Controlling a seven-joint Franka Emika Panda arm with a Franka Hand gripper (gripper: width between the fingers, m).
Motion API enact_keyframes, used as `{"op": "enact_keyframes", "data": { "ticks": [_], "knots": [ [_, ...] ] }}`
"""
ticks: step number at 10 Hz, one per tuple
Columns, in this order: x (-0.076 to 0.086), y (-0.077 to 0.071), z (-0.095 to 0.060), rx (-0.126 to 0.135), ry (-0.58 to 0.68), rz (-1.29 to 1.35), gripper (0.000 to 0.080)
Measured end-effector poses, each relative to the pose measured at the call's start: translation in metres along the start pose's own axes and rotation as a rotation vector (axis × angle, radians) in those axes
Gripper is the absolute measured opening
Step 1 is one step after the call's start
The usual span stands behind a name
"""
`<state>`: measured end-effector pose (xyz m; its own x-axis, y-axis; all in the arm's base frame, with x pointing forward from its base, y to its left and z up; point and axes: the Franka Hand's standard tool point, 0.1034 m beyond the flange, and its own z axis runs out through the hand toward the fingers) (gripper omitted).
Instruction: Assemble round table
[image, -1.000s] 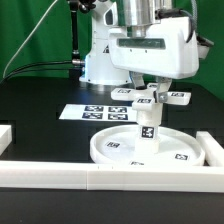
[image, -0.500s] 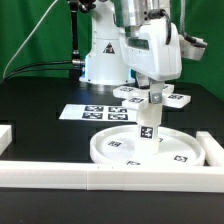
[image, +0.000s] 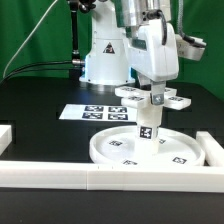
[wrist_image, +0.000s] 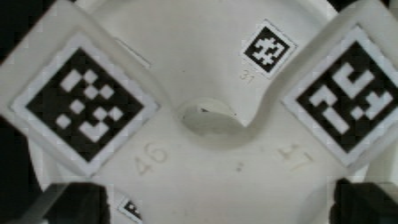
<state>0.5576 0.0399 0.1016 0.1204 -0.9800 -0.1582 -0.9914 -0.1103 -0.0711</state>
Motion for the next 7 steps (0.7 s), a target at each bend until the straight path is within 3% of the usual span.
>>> {"op": "enact_keyframes", "data": {
  "ticks": [3,6,7],
  "knots": [
    [-0.005,-0.002,-0.026,0.038,-0.009,-0.023,0.0648],
    [-0.006,-0.001,-0.021,0.030,-0.009,-0.100,0.0649],
    [-0.010,0.002,-0.013,-0.001,-0.009,-0.213,0.0649]
  ]
}}
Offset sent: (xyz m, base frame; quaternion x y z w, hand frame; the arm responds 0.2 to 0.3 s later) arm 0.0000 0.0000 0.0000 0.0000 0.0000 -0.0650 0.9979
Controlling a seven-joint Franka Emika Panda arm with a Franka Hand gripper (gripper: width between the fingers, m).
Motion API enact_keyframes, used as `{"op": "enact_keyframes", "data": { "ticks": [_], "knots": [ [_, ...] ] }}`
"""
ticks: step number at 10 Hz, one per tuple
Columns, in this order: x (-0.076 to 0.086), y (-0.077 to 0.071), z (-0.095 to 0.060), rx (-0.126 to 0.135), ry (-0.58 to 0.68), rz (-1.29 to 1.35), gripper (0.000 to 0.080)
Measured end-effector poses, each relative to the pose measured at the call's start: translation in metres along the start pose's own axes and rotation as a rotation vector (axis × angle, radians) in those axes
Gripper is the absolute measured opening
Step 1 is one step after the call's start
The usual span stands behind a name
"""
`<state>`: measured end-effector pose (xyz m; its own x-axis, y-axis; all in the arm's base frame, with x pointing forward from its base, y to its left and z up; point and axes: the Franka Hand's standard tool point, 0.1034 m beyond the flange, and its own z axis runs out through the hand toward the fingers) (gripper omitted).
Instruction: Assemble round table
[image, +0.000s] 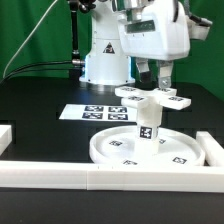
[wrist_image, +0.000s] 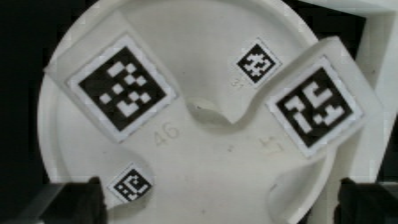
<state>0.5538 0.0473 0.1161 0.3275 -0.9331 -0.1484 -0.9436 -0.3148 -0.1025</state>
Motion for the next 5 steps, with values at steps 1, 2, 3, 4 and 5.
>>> {"op": "enact_keyframes", "data": {
  "ticks": [1,2,3,4,5],
  "knots": [
    [-0.006,0.000,0.009,-0.052,-0.025,-0.104,0.0649],
    [-0.008,-0.007,0.008,-0.060,-0.027,-0.207,0.0649],
    [-0.009,-0.009,0.006,-0.067,-0.037,-0.316,0.0649],
    [-0.005,-0.010,0.006,-0.073,-0.053,-0.412,0.0649],
    [-0.005,-0.011,0.005,-0.069,-0.055,-0.498,0.0649]
  ]
}}
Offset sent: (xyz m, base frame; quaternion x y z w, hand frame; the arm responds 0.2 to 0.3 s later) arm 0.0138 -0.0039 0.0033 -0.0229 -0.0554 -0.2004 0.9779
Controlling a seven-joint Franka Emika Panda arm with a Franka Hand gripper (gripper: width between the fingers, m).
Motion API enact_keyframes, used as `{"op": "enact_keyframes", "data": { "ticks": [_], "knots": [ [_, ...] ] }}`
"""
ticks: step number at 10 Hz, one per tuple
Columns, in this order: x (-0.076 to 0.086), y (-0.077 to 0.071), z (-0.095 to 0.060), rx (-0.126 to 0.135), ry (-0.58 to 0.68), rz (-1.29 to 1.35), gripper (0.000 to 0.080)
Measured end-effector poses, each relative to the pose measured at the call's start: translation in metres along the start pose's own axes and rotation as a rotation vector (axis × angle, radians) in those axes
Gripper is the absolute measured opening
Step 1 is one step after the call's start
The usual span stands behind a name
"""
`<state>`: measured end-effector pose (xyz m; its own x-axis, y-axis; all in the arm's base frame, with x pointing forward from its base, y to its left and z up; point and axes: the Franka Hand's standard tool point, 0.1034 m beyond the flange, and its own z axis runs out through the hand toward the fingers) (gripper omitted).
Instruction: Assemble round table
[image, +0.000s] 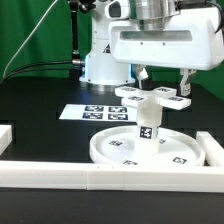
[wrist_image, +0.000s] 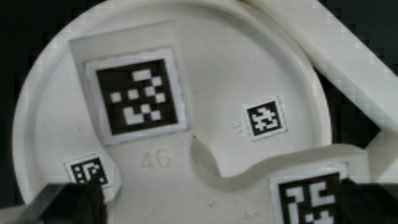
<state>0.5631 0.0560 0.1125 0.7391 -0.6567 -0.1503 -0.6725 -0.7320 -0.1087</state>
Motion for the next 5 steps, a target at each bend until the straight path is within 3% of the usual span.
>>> {"op": "enact_keyframes", "data": {
  "ticks": [5],
  "knots": [
    [0.0006,-0.0008,-0.0024,0.002,0.004,-0.292,0.0649]
  ]
}}
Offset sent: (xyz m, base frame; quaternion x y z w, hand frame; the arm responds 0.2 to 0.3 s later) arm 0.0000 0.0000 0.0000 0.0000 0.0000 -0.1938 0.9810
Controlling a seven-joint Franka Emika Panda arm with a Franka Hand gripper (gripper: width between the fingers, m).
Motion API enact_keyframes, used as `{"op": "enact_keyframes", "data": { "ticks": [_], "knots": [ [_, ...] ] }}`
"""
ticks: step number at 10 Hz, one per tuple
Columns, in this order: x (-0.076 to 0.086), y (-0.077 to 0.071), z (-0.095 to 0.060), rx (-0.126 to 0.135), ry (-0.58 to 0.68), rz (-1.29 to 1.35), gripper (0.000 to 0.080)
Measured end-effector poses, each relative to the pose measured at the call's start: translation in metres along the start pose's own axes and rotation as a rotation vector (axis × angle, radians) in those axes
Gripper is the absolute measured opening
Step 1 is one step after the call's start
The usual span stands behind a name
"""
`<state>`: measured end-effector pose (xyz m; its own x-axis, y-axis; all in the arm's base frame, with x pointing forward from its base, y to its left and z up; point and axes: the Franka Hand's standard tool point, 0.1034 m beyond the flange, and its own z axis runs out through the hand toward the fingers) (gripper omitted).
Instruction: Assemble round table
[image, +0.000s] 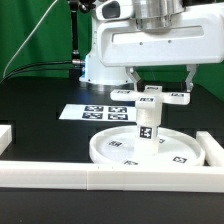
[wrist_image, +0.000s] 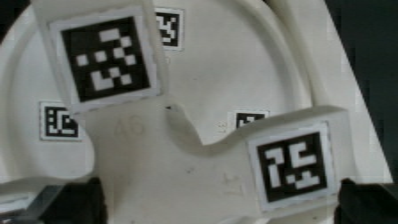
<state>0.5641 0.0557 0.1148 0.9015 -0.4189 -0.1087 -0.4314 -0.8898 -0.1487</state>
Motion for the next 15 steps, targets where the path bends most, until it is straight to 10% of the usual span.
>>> {"op": "enact_keyframes", "data": {
  "ticks": [4,15],
  "knots": [
    [0.003,0.003,-0.030,0.014,0.010,-0.301,0.0649],
    [0.018,0.022,-0.011,-0.045,0.023,-1.213,0.0649]
  ]
}}
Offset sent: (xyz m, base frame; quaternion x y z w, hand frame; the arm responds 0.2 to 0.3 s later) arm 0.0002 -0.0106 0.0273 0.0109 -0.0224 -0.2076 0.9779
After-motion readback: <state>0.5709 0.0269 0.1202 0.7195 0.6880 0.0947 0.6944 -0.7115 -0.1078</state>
